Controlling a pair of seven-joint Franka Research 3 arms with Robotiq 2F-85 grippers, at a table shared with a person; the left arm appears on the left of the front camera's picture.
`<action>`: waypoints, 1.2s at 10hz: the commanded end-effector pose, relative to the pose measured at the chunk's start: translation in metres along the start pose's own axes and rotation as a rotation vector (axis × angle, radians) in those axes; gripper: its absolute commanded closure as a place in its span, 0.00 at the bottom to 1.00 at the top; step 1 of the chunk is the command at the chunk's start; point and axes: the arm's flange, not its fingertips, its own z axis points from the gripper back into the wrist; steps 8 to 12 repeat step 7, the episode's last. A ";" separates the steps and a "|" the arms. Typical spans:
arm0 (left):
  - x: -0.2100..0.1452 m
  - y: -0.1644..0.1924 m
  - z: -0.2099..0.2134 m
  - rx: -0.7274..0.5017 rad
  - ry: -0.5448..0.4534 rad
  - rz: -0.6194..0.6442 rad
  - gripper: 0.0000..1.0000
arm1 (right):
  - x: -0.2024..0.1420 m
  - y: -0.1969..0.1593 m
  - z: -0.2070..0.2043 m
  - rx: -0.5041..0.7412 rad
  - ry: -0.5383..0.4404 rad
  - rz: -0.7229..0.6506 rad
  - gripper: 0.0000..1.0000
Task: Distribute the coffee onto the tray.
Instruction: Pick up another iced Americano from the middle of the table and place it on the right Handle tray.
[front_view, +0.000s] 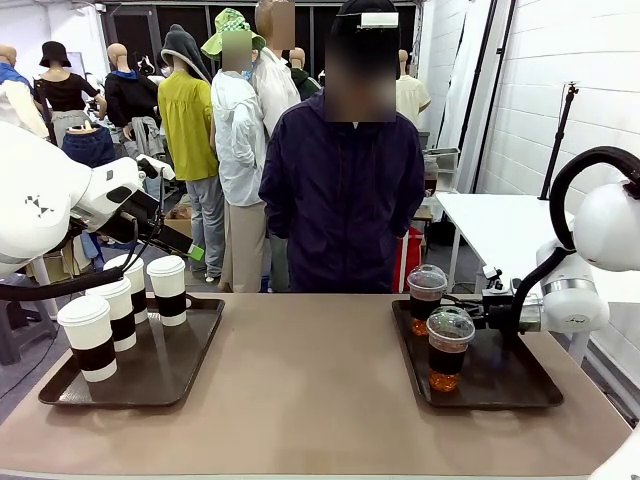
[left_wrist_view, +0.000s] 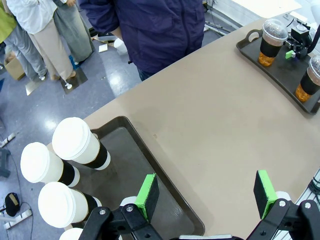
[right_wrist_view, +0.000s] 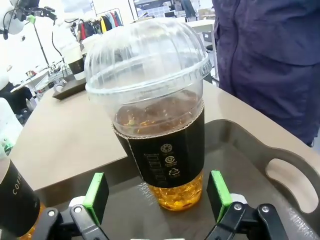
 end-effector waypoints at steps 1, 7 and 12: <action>-0.001 0.001 0.000 -0.006 0.000 0.004 0.00 | 0.001 -0.005 -0.005 0.010 -0.002 0.006 0.00; -0.001 0.001 0.000 -0.006 0.000 0.004 0.00 | 0.001 -0.005 -0.005 0.010 -0.002 0.006 0.00; -0.001 0.001 0.000 -0.006 0.000 0.004 0.00 | 0.001 -0.005 -0.005 0.010 -0.002 0.006 0.00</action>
